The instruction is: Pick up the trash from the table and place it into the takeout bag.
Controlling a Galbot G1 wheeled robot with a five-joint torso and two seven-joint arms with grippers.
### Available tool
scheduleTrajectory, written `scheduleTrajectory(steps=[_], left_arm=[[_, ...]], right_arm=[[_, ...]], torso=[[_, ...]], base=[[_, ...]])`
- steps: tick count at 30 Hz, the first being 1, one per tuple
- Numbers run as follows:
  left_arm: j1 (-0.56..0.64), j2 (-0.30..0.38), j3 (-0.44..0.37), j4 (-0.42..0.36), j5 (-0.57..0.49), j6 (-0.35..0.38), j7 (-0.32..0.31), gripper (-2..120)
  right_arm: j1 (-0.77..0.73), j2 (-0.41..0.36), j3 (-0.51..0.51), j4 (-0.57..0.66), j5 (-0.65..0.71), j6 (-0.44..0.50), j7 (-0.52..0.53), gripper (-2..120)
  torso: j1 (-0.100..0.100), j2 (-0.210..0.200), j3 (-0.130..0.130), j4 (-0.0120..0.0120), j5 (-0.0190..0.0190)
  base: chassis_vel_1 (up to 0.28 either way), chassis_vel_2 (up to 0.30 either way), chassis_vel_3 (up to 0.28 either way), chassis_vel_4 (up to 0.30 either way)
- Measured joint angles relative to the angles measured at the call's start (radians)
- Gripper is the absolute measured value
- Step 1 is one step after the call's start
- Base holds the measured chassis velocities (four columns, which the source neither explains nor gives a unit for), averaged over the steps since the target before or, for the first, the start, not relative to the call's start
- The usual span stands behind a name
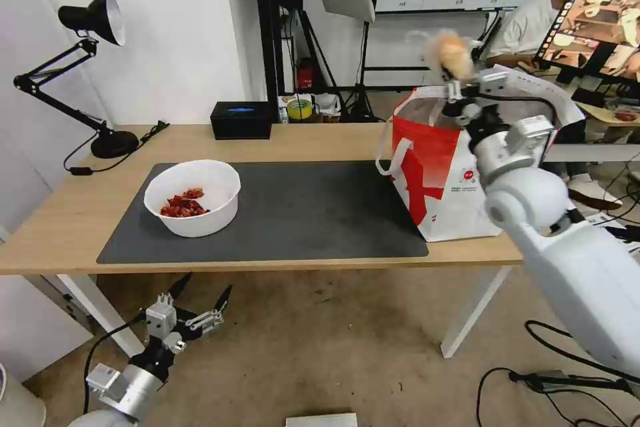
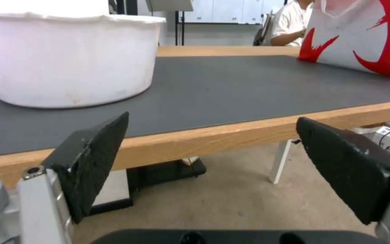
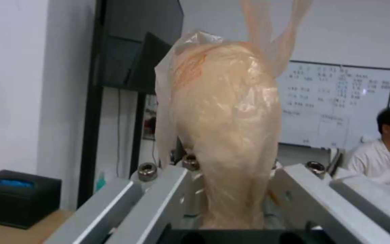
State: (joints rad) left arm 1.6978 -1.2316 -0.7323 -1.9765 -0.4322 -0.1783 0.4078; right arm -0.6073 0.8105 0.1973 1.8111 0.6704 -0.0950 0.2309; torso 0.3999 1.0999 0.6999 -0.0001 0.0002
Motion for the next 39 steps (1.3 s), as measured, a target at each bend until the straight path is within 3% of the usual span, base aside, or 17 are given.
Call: scheduleTrajectory(steps=[6,9,12,17,20,31,39], left_arm=[[-0.008,0.002,0.010,0.002,-0.001,0.000,-0.001,100],[-0.009,0.002,0.011,0.004,-0.001,0.000,-0.001,100],[-0.009,0.007,0.009,0.007,-0.003,0.000,-0.001,100],[-0.009,0.017,0.001,0.007,-0.009,0.000,-0.001,100],[-0.006,0.022,-0.004,0.008,-0.012,0.000,-0.001,100],[-0.011,0.020,0.003,0.009,-0.012,0.001,-0.002,100],[-0.008,0.019,0.001,0.002,-0.011,0.002,-0.004,100]], right_arm=[[0.000,-0.017,0.006,-0.046,0.033,-0.019,-0.028,7],[-0.003,-0.017,0.007,-0.046,0.037,-0.040,-0.030,14],[-0.004,-0.012,0.008,-0.042,0.035,-0.062,-0.020,28],[-0.004,-0.008,0.008,-0.042,0.019,-0.078,-0.012,41],[-0.008,-0.005,0.008,-0.042,0.009,-0.084,-0.007,57],[-0.015,-0.013,0.009,-0.039,0.008,-0.086,-0.002,96],[-0.029,-0.017,0.011,-0.030,0.013,-0.086,-0.006,100]], torso=[[0.000,0.000,0.000,-0.0001,0.0000],[0.000,0.000,0.000,0.0001,-0.0002],[0.000,0.000,0.000,0.0001,-0.0002],[0.000,0.000,0.000,0.0001,-0.0002],[0.000,0.000,0.000,0.0001,-0.0002],[0.000,0.000,0.000,0.0000,-0.0002],[0.000,0.000,0.000,0.0001,-0.0003]], base=[[0.000,0.000,0.000,0.000],[0.000,0.000,0.000,0.000],[0.000,0.000,0.000,0.000],[0.000,0.000,0.000,0.000],[0.000,0.000,0.000,0.000],[0.000,0.000,0.000,0.000],[0.000,0.000,0.000,0.000]])
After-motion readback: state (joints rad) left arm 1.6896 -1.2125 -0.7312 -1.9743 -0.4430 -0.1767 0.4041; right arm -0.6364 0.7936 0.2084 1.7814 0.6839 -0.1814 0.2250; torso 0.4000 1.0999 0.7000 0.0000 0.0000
